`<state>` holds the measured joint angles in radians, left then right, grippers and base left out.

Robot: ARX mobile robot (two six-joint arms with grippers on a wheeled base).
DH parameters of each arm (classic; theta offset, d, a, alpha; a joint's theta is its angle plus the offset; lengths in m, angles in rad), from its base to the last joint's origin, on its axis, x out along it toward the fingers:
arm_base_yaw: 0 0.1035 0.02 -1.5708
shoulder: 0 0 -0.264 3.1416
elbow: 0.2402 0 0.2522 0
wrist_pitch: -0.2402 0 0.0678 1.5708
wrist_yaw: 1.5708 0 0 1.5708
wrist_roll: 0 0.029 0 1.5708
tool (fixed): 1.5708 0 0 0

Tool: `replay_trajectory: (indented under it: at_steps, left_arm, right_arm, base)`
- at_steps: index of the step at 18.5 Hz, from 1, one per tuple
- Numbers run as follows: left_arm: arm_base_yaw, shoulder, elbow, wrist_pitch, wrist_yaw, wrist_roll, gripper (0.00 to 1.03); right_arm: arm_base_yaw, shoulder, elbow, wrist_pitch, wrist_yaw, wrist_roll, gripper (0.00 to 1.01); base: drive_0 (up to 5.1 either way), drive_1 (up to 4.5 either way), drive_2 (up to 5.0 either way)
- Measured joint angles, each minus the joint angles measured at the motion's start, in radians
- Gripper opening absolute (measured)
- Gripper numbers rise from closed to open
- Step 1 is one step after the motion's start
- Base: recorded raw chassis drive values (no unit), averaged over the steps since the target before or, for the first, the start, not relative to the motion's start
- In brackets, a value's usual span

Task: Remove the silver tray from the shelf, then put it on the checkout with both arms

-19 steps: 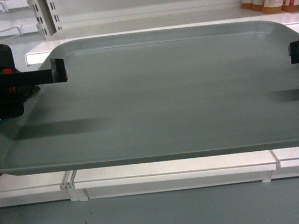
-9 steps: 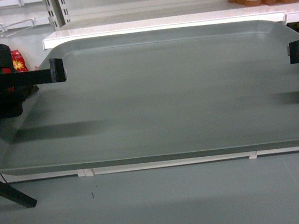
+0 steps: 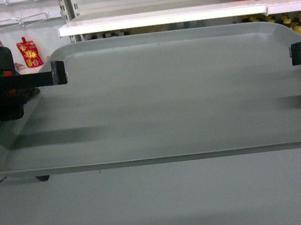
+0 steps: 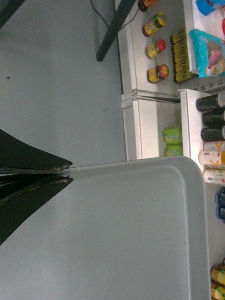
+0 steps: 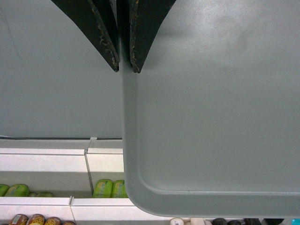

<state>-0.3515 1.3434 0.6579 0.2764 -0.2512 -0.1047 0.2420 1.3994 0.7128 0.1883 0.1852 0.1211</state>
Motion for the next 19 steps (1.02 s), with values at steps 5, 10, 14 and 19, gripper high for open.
replay_trajectory:
  at_steps: [5, 10, 14, 19]
  left_arm:
    - [0.0, 0.0, 0.0, 0.002, 0.0, 0.0, 0.02]
    - [0.0, 0.0, 0.0, -0.004, 0.0, 0.0, 0.02]
    - [0.0, 0.0, 0.0, 0.001, 0.001, 0.0, 0.02]
    - [0.0, -0.002, 0.0, 0.002, 0.0, 0.0, 0.02]
  right_arm:
    - [0.0, 0.0, 0.0, 0.002, 0.0, 0.0, 0.03]
    - [0.0, 0.0, 0.0, -0.005, 0.0, 0.0, 0.03]
    - [0.0, 0.0, 0.0, -0.001, 0.0, 0.0, 0.03]
    - [0.0, 0.0, 0.0, 0.003, 0.0, -0.001, 0.03]
  base:
    - [0.0, -4.13, 4.2]
    - [0.0, -4.11, 4.2]
    - [0.1, -4.09, 4.2]
    - [0.0, -4.13, 4.2]
